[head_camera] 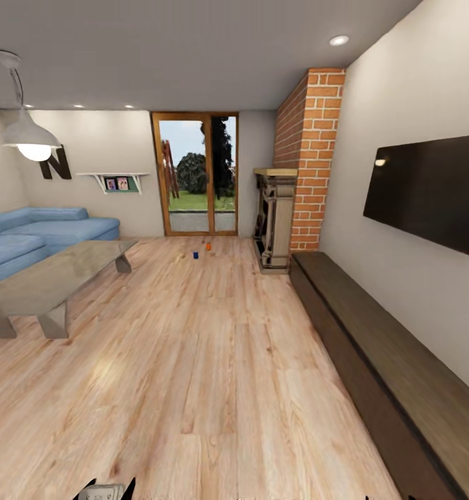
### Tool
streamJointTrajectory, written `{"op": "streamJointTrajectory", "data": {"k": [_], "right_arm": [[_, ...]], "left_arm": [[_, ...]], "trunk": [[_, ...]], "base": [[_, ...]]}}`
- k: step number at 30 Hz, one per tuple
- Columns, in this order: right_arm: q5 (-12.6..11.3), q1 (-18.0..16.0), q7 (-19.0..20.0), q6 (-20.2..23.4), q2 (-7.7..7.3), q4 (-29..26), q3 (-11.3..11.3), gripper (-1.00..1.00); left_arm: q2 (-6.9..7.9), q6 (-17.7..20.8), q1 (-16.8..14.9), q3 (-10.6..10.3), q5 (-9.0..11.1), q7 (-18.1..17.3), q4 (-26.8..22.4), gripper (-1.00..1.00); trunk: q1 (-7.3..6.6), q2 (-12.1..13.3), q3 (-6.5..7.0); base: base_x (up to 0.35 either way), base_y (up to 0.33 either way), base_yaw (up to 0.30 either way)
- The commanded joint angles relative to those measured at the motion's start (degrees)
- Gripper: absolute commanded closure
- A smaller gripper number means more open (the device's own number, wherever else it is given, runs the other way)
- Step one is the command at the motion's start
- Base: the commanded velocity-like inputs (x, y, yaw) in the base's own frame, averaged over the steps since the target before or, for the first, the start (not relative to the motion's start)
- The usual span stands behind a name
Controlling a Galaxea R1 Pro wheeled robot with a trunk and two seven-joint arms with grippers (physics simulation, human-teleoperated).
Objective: Put the three can of soda from the living room inside the tash can in the kitchen.
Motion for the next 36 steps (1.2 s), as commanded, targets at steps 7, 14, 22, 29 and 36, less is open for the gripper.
{"op": "streamJointTrajectory", "data": {"k": [7,14,22,29,36], "right_arm": [[-0.42,0.03,0.45,0.01,0.04,0.11,-0.04,-1.0],[-0.38,0.03,0.42,0.01,0.05,0.42,0.04,-1.0],[-0.41,-0.55,0.41,0.05,0.05,0.53,0.07,-1.0],[-0.53,-0.82,0.41,0.09,0.05,0.57,0.08,-1.0],[-0.54,-0.85,0.42,0.04,0.05,0.57,0.11,-1.0]], "left_arm": [[-0.01,-0.07,-0.02,0.09,0.1,-0.38,0.04,-1.0],[-0.01,-0.07,-0.02,0.07,0.06,-0.38,0.05,-1.0],[-0.01,-0.07,-0.02,0.08,0.04,-0.38,0.05,-1.0],[-0.01,-0.07,-0.02,0.07,0.08,-0.38,0.05,-1.0],[-0.01,-0.07,-0.02,0.08,0.09,-0.38,0.05,-1.0]], "trunk": [[-0.01,-0.03,0.12],[-0.01,-0.03,0.15],[-0.01,-0.03,0.15],[-0.01,-0.03,0.16],[-0.01,-0.03,0.16]], "base": [[-0.157,0.255,0.251],[-0.155,0.253,0.256],[-0.151,0.224,0.257],[-0.146,0.239,0.257],[-0.133,0.206,0.117]]}}
